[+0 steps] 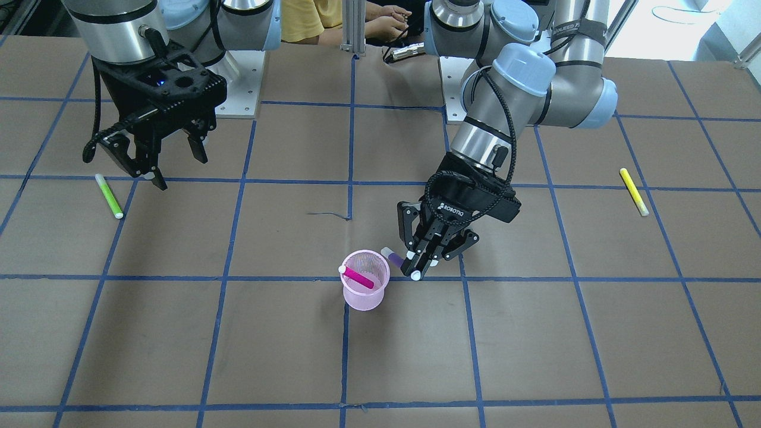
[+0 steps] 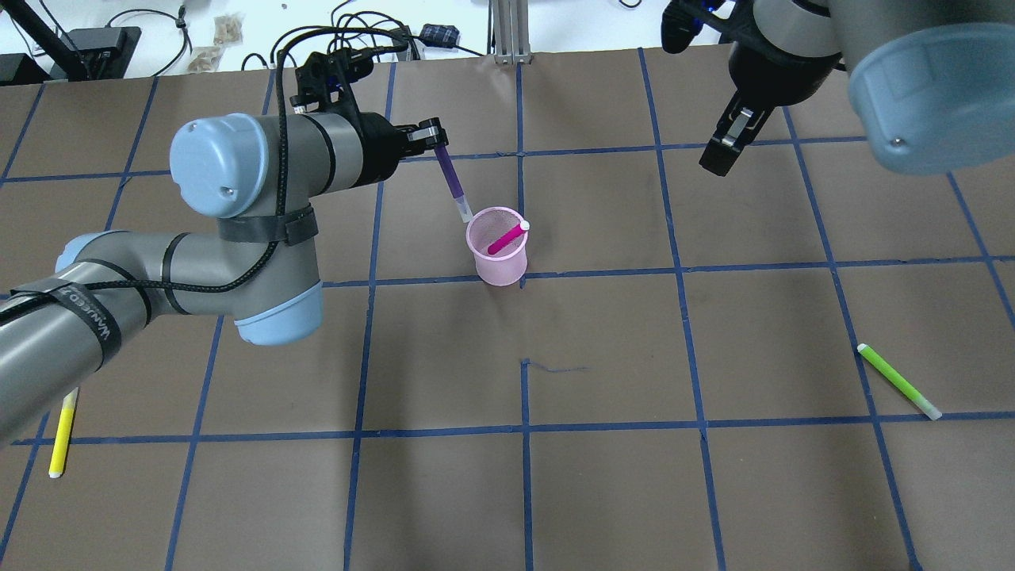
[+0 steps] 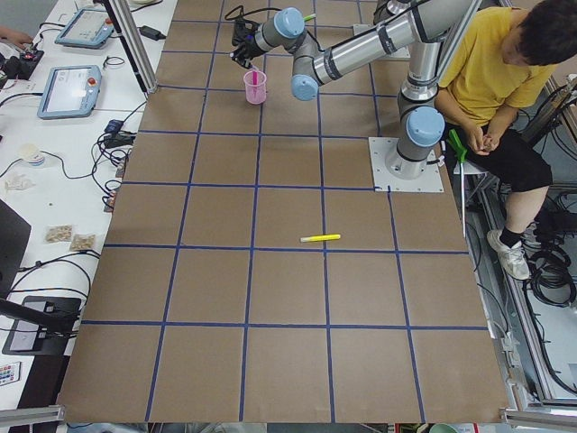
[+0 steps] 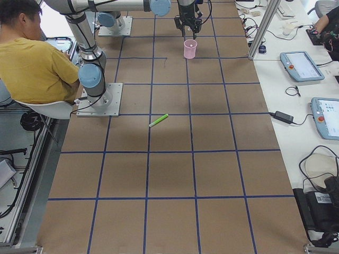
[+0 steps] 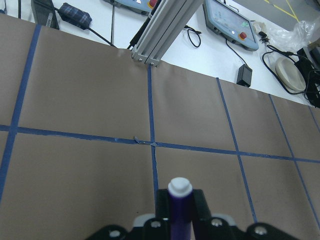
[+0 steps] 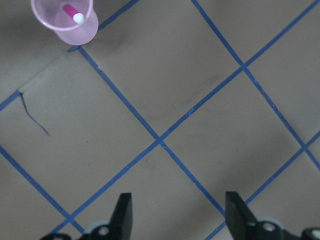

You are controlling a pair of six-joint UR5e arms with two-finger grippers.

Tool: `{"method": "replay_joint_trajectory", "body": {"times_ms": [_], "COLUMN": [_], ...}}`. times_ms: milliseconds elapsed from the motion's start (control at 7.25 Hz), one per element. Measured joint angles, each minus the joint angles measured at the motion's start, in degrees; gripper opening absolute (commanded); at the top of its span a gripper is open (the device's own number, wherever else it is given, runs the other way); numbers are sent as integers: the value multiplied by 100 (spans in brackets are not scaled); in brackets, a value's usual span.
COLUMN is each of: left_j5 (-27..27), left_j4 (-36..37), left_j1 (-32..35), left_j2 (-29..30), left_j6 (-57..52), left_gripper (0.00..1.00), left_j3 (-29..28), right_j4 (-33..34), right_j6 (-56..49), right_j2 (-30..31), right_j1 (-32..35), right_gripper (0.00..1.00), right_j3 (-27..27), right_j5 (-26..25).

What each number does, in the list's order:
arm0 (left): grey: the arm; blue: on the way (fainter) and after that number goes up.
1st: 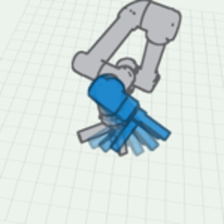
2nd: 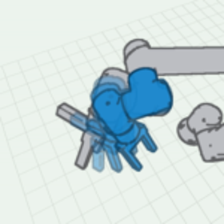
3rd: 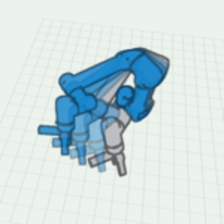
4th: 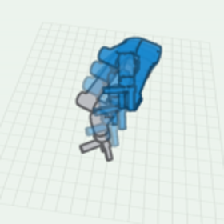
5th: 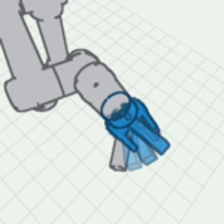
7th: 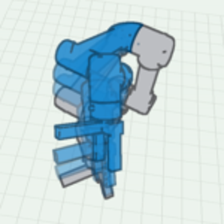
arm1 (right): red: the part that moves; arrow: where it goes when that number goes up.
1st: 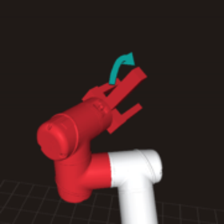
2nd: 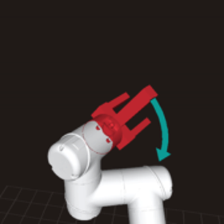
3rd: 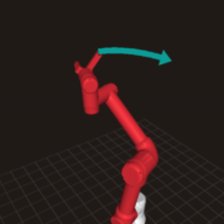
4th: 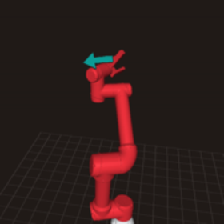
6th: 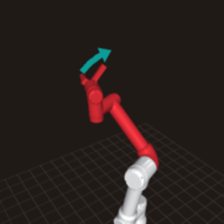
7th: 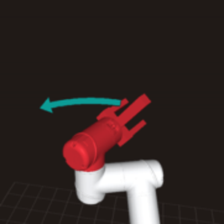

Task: Insert purple and pink pens into pink cup

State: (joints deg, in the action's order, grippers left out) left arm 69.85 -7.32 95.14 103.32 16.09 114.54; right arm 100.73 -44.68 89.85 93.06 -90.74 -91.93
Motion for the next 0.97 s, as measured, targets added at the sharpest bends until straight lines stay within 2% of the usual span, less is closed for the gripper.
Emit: {"method": "replay_joint_trajectory", "body": {"times_ms": [276,414,552,690,828,966], "left_j5": [223,249,257,258,258,259], "left_j4": [574,747,834,876,894,900], "left_j1": [182,225,249,278,316,346], "left_j2": [307,417,523,615,682,720], "left_j6": [225,320,362,365,349,337], "left_gripper": [1,1,5,12,35,41], "left_j3": [-4,1,4,12,35,67], "right_j4": [-199,-306,-388,-500,-649,-731], "right_j6": [1613,2572,3405,3969,4265,4377], "right_j2": [-1,9,24,48,72,86], "right_j1": [-11,-12,-11,-9,-8,-8], "right_gripper": [82,100,100,100,100,100], "right_j3": [45,52,58,65,67,58], "right_j5": [-25,3,113,258,330,354]}}
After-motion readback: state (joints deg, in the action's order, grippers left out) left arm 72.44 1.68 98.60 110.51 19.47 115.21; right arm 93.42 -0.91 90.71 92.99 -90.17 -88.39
